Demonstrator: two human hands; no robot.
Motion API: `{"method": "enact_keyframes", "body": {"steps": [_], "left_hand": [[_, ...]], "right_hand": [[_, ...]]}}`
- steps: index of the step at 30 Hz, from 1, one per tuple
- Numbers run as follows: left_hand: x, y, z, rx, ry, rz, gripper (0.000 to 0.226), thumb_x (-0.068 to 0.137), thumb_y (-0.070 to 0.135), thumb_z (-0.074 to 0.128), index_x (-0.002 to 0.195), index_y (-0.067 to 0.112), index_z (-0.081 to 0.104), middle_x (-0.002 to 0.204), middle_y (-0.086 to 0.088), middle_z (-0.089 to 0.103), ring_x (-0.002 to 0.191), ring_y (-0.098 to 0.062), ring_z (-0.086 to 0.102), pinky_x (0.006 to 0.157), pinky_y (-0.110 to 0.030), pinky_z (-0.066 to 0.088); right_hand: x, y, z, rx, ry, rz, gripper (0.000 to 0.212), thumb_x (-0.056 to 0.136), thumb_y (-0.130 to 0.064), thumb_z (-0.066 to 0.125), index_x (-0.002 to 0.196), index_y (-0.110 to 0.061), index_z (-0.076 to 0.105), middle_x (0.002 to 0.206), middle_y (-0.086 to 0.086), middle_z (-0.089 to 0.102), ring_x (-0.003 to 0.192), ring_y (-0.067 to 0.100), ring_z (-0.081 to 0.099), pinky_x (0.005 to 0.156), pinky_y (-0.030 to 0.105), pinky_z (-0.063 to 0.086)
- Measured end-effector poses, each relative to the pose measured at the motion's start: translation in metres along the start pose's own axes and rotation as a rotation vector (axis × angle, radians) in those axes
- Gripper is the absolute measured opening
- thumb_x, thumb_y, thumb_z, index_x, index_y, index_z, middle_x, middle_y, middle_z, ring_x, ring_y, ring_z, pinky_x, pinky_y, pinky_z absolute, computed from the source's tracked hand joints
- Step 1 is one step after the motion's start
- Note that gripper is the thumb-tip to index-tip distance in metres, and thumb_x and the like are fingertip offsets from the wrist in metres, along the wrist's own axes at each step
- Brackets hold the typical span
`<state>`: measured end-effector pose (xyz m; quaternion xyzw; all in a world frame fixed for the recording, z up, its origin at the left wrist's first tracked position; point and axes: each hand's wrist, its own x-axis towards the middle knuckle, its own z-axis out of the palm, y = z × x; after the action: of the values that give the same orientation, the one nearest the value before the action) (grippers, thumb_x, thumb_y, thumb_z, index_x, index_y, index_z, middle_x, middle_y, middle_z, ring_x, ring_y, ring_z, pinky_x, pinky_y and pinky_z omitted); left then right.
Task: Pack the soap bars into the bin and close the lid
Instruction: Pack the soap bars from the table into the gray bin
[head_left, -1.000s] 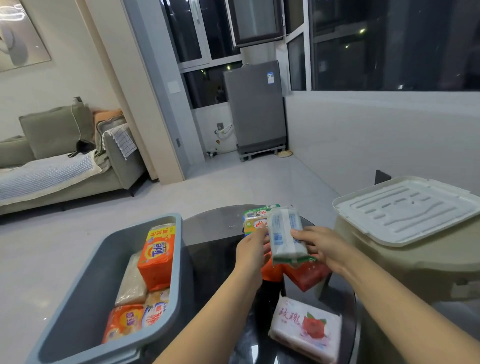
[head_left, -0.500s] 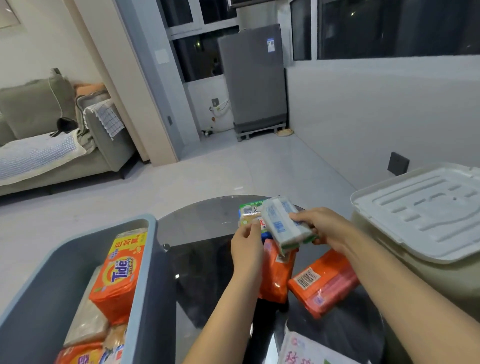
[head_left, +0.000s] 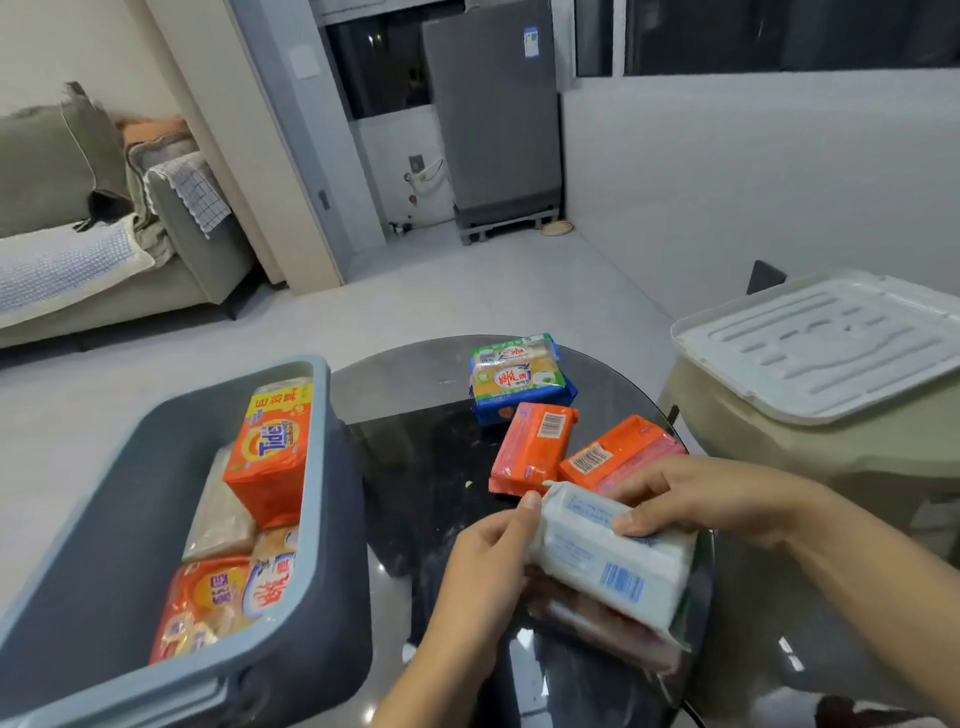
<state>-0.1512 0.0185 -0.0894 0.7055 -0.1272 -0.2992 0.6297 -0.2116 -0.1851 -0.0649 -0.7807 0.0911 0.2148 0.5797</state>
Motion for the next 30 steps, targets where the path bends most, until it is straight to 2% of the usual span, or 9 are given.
{"method": "enact_keyframes", "body": {"steps": [5, 9, 14, 16, 19, 23, 26, 28, 30], "left_hand": [[-0.021, -0.006, 0.003, 0.157, 0.088, 0.038, 0.013, 0.087, 0.029, 0.062, 0.093, 0.025, 0.073, 0.083, 0.007, 0.076, 0.076, -0.003, 0.071, 0.054, -0.008, 0.048], [-0.032, -0.008, 0.004, 0.17, 0.09, -0.038, 0.013, 0.086, 0.028, 0.062, 0.097, 0.028, 0.069, 0.088, 0.005, 0.074, 0.071, -0.002, 0.066, 0.052, -0.011, 0.048], [-0.04, -0.019, 0.007, -0.053, 0.045, -0.205, 0.021, 0.088, 0.023, 0.061, 0.107, 0.015, 0.064, 0.105, -0.003, 0.072, 0.097, -0.014, 0.067, 0.083, -0.031, 0.056], [-0.04, -0.02, 0.013, -0.231, 0.046, -0.249, 0.019, 0.09, 0.014, 0.059, 0.106, 0.005, 0.065, 0.1, -0.008, 0.075, 0.093, -0.015, 0.07, 0.075, -0.025, 0.056], [-0.038, -0.015, 0.021, -0.38, 0.062, -0.238, 0.017, 0.09, 0.004, 0.056, 0.104, -0.001, 0.063, 0.093, -0.013, 0.076, 0.081, -0.016, 0.073, 0.056, -0.019, 0.055], [-0.028, -0.007, 0.017, -0.349, 0.043, -0.169, 0.023, 0.089, 0.007, 0.059, 0.112, 0.002, 0.063, 0.103, -0.018, 0.073, 0.092, -0.027, 0.071, 0.07, -0.032, 0.059], [-0.027, 0.003, 0.011, -0.256, 0.028, -0.085, 0.023, 0.087, 0.008, 0.062, 0.11, 0.006, 0.066, 0.102, -0.014, 0.074, 0.091, -0.025, 0.072, 0.066, -0.027, 0.059], [-0.028, 0.011, 0.007, -0.223, 0.036, -0.018, 0.025, 0.086, 0.011, 0.064, 0.112, 0.01, 0.065, 0.103, -0.012, 0.074, 0.091, -0.024, 0.072, 0.066, -0.027, 0.059], [-0.031, 0.024, 0.003, -0.202, 0.04, 0.033, 0.03, 0.086, 0.018, 0.066, 0.115, 0.017, 0.061, 0.108, -0.009, 0.072, 0.094, -0.024, 0.071, 0.073, -0.034, 0.06]], "right_hand": [[-0.009, -0.005, 0.021, -0.138, 0.06, -0.007, 0.015, 0.085, -0.021, 0.061, 0.094, -0.018, 0.073, 0.099, 0.005, 0.074, 0.086, 0.01, 0.066, 0.08, 0.024, 0.048], [-0.011, -0.005, 0.028, -0.336, 0.147, 0.002, 0.023, 0.088, -0.028, 0.056, 0.098, -0.013, 0.071, 0.104, 0.01, 0.071, 0.084, 0.012, 0.06, 0.079, 0.032, 0.047], [-0.016, 0.003, 0.028, -0.464, 0.12, 0.158, 0.048, 0.088, -0.054, 0.044, 0.102, -0.015, 0.069, 0.099, 0.005, 0.07, 0.081, 0.013, 0.059, 0.08, 0.034, 0.05], [-0.014, 0.007, 0.032, -0.386, 0.145, 0.156, 0.047, 0.088, -0.055, 0.045, 0.092, -0.017, 0.071, 0.095, 0.003, 0.073, 0.077, 0.01, 0.062, 0.078, 0.031, 0.051], [-0.012, 0.012, 0.041, -0.105, 0.182, 0.167, 0.039, 0.087, -0.05, 0.05, 0.083, -0.019, 0.073, 0.083, -0.001, 0.075, 0.068, 0.008, 0.069, 0.06, 0.021, 0.052], [-0.012, 0.018, 0.051, 0.196, 0.195, 0.134, 0.036, 0.089, -0.041, 0.053, 0.097, -0.011, 0.07, 0.087, 0.01, 0.076, 0.071, 0.019, 0.072, 0.058, 0.029, 0.055], [-0.011, 0.015, 0.054, 0.425, 0.23, 0.107, 0.031, 0.09, -0.031, 0.054, 0.106, -0.006, 0.066, 0.094, 0.012, 0.075, 0.079, 0.022, 0.073, 0.06, 0.031, 0.056], [-0.011, 0.008, 0.058, 0.509, 0.241, 0.062, 0.03, 0.092, -0.027, 0.052, 0.111, -0.007, 0.063, 0.099, 0.011, 0.074, 0.088, 0.023, 0.072, 0.067, 0.034, 0.057], [-0.011, -0.003, 0.062, 0.561, 0.25, -0.001, 0.028, 0.092, -0.027, 0.051, 0.111, -0.01, 0.063, 0.101, 0.01, 0.074, 0.094, 0.024, 0.07, 0.074, 0.037, 0.057]]}}
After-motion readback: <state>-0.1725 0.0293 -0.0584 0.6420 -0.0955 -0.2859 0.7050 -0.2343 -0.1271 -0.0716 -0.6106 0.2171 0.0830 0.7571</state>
